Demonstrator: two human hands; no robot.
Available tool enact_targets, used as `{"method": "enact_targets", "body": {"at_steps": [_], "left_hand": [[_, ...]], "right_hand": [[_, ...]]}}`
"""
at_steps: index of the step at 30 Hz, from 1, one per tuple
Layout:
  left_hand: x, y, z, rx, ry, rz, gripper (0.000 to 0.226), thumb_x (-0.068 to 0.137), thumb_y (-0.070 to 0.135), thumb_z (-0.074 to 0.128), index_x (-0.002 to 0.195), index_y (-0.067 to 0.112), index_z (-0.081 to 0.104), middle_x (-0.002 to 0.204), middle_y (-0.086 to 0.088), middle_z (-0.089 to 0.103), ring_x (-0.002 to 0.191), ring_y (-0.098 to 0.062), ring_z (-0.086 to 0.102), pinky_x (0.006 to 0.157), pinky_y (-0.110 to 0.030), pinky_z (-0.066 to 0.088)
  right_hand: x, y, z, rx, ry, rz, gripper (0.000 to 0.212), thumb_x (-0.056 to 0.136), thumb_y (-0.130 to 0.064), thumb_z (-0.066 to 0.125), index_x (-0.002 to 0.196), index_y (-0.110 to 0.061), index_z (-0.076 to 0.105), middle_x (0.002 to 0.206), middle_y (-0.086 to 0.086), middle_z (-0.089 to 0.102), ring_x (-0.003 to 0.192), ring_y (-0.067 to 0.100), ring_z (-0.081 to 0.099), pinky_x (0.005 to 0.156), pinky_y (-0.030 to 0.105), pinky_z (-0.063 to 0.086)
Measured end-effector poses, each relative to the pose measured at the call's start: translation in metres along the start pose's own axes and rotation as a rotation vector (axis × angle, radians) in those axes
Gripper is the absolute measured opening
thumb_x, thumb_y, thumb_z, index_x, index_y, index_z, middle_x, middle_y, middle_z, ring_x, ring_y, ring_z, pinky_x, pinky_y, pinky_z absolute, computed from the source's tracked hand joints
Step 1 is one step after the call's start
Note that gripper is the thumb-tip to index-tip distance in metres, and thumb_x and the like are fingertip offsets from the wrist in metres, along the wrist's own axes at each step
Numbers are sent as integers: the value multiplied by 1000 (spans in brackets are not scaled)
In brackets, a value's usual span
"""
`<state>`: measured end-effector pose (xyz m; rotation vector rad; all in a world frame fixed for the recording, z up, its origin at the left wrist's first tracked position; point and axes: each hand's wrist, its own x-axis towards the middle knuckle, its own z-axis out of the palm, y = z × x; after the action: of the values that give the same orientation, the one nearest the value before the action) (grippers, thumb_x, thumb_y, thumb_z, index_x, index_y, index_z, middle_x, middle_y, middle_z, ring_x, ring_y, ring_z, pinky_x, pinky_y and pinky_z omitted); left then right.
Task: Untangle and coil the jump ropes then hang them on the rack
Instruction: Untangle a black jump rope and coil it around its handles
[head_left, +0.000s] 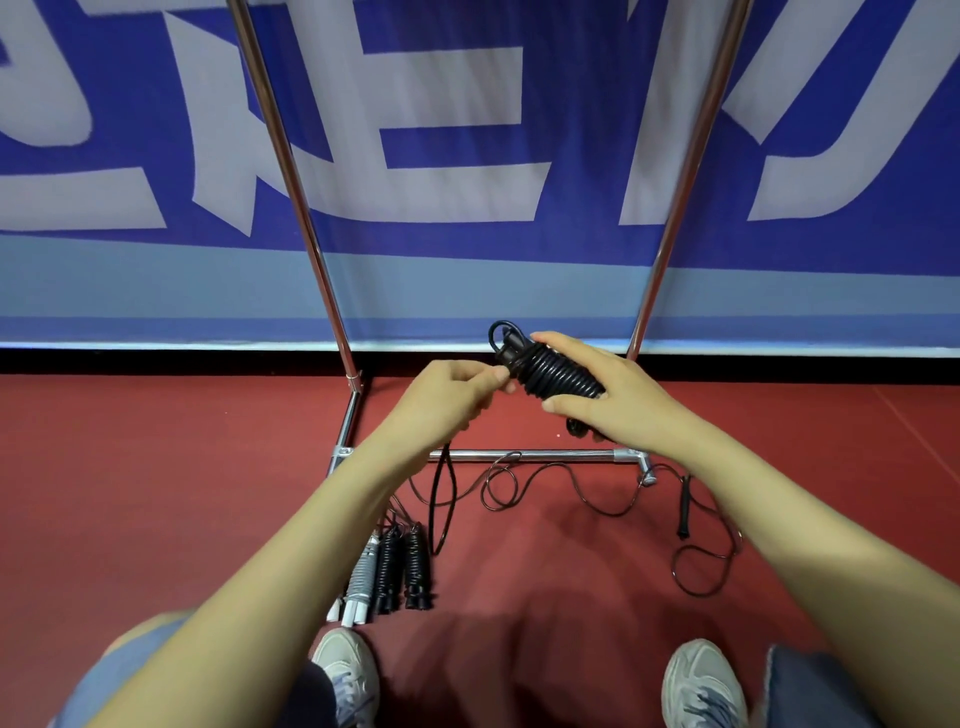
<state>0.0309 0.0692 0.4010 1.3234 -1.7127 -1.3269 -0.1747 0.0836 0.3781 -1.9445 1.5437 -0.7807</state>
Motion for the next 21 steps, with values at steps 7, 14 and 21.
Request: {"method": "enact_targets", "body": {"at_steps": [7, 14, 21], "left_hand": [[4, -14, -18, -55, -65, -60, 25, 86, 32, 68, 79, 9, 71, 60, 2, 54, 59, -10, 46, 59, -21, 34], [10, -22, -24, -154, -351, -17, 22, 70, 19, 71, 88, 7, 71, 80, 6, 70, 73, -6, 59, 80, -25, 49], [26, -24, -25, 449, -376, 202, 10, 73, 15, 80, 75, 10, 72, 73, 1, 65, 67, -2, 53, 68, -20, 43]], "right_hand": [[-9, -13, -13, 313, -87, -42, 64, 85, -17, 71, 135, -47, 45, 94, -4, 65, 70, 12, 64, 65, 24, 52], [-23, -19, -30, 504, -357, -69, 64, 82, -5, 69, 135, -36, 49, 105, -14, 66, 80, 15, 66, 61, 28, 56], [-22, -20, -39, 370, -764, 46, 60, 84, -16, 71, 134, -43, 51, 111, 5, 66, 69, 19, 69, 52, 33, 58]]}}
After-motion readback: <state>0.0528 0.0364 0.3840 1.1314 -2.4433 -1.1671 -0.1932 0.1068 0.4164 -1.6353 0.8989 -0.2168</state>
